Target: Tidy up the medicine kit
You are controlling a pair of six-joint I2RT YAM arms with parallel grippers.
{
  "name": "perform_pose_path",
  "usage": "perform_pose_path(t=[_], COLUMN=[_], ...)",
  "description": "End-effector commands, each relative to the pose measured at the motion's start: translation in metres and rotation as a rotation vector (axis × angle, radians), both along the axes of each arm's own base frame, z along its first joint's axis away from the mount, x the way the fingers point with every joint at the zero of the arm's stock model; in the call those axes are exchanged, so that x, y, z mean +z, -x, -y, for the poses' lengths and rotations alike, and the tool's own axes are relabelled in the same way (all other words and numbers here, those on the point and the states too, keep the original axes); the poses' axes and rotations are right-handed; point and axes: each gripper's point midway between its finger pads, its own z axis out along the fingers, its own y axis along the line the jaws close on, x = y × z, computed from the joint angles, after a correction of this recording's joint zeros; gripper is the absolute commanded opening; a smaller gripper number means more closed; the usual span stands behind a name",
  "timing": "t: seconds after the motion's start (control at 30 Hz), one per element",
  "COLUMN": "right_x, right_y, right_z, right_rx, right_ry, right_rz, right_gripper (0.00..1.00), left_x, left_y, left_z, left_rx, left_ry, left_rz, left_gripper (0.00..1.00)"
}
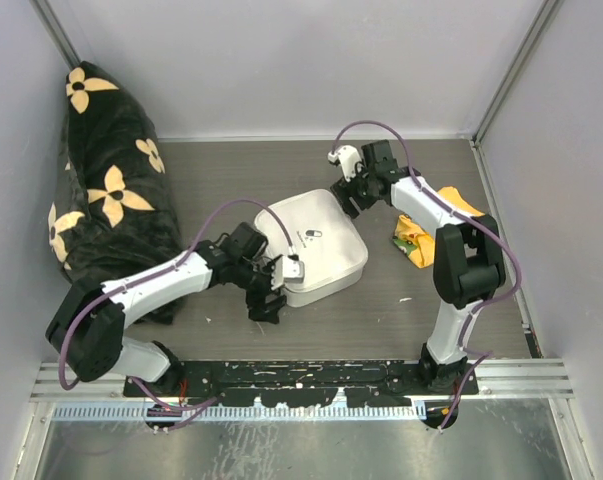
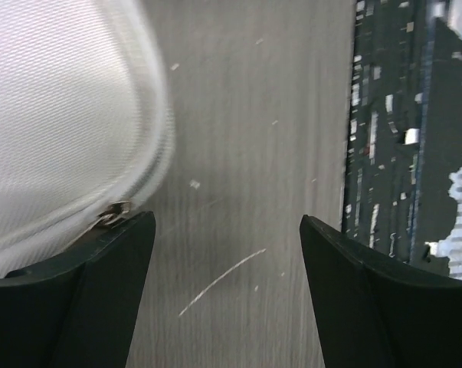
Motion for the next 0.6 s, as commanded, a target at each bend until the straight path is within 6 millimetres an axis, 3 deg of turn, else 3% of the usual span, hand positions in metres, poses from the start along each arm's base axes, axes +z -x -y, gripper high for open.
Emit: perform_pose_path(t=[0.0,0.13,0.23,0.4,0.57], right_x=[0.051,0.068,0.083,0.077,0.067], right_y=[-0.035,-0.033,-0.014,0.046,0.111], right_z=[-0.008,0.017,0.035,0.044,0.042], right_rx=[-0.023,-0.045,-0.049,0.032,0.147], right_ry=[-0.085,-0.072,-0.083,-0.071,-0.091], right_rz=[0.130,0.166,0.174,0.147,0.088], right_gripper=[0.76,0.78,0.79,0.80,0.81], left_x=[0.035,0.051,0.067,0.105,0.140], left_y=[0.015,0.023,0.012,-0.036,-0.098], left_z=[0.040,0.049,0.039,0.017,0.001], left_rx=[-0.151,-0.245,-0.214,0.025,0.311], left_ry=[0.157,0.182,0.159,0.150,0.208], left_rz=[0.101,0.183,0.284,0.473,0.472], left_gripper=[0.79,0.81,0.85,0.92,0.98])
